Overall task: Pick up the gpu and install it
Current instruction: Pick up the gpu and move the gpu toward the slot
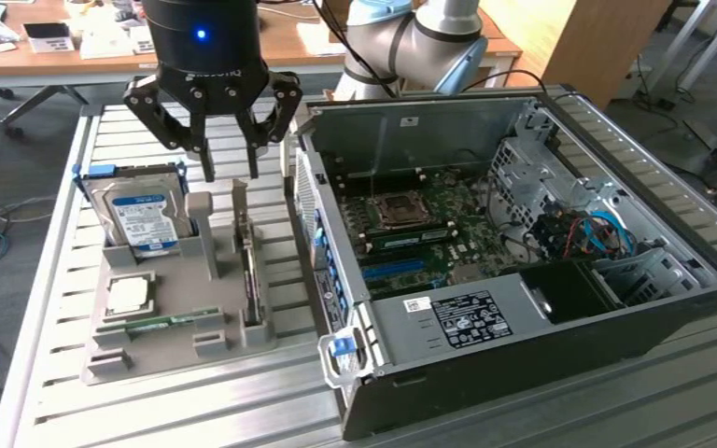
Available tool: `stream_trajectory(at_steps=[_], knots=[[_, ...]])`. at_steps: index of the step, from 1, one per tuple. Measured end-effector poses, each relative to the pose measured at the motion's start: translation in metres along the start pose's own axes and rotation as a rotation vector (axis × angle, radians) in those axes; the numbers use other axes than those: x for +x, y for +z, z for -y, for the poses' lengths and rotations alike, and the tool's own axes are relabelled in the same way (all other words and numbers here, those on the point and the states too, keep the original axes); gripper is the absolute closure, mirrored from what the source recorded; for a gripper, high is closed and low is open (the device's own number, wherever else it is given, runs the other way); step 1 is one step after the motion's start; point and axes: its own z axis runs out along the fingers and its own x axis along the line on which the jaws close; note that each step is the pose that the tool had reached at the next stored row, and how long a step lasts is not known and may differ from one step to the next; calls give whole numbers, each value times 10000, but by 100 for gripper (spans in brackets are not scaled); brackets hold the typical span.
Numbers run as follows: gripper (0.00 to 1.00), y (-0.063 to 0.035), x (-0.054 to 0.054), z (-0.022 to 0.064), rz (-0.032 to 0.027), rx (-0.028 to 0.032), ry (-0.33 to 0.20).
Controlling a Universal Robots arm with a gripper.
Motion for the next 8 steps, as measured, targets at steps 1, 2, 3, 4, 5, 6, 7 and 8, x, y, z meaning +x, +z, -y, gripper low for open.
stream_trajectory(at_steps=[1, 2, 3, 4, 5, 6, 7, 8], knots=[[53, 0, 0, 0, 0, 0, 0], [53, 0, 0, 0, 0, 0, 0], [53, 0, 0, 0, -1, 0, 0], [53, 0, 0, 0, 0, 0, 0], [53, 0, 0, 0, 0, 0, 0], [53, 0, 0, 0, 0, 0, 0], [53, 0, 0, 0, 0, 0, 0], [53, 0, 0, 0, 0, 0, -1]])
